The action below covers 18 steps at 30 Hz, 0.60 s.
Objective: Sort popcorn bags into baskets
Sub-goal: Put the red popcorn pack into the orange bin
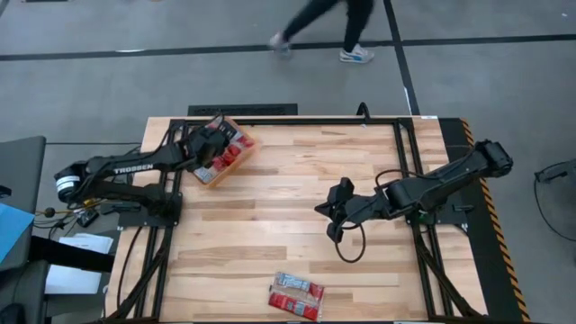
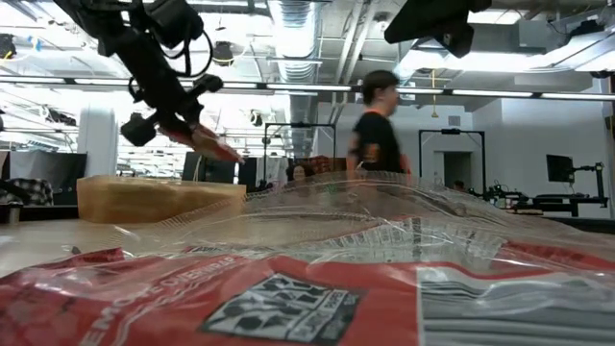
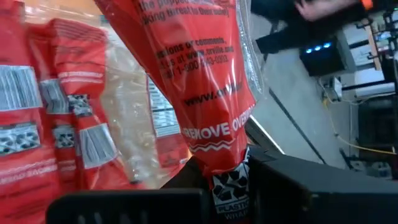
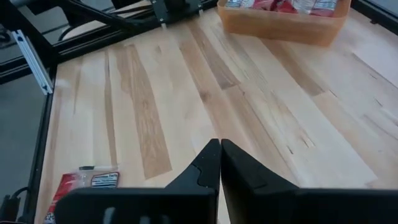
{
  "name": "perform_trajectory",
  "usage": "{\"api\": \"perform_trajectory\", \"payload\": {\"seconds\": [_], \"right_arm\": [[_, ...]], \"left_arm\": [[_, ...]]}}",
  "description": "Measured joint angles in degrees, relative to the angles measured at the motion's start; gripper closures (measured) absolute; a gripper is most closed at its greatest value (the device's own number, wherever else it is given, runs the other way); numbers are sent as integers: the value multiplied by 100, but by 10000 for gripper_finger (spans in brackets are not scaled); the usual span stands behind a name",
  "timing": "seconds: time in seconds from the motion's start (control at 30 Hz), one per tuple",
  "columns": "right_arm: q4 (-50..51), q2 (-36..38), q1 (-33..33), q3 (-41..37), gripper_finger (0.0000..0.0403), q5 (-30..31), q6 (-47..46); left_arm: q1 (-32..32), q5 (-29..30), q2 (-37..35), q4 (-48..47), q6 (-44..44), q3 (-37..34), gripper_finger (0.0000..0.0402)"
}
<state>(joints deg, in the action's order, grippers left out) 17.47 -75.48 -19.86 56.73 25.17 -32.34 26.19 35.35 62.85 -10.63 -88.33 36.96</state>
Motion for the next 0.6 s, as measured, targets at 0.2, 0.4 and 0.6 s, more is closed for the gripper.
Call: {"api": "perform_trajectory", "payload": {"seconds": [0.2,0.4,0.6], "right_arm": [[-2,33,4,2,372,24,-35],[4,33,2,2,381,24,-61],[5,33,4,2,371,28,-66]], "left_arm": [[260,-365,341,37,153,1,388],[409,-258,531,-19,47,1,358],[612,-266,702,4,109,1,305]]}}
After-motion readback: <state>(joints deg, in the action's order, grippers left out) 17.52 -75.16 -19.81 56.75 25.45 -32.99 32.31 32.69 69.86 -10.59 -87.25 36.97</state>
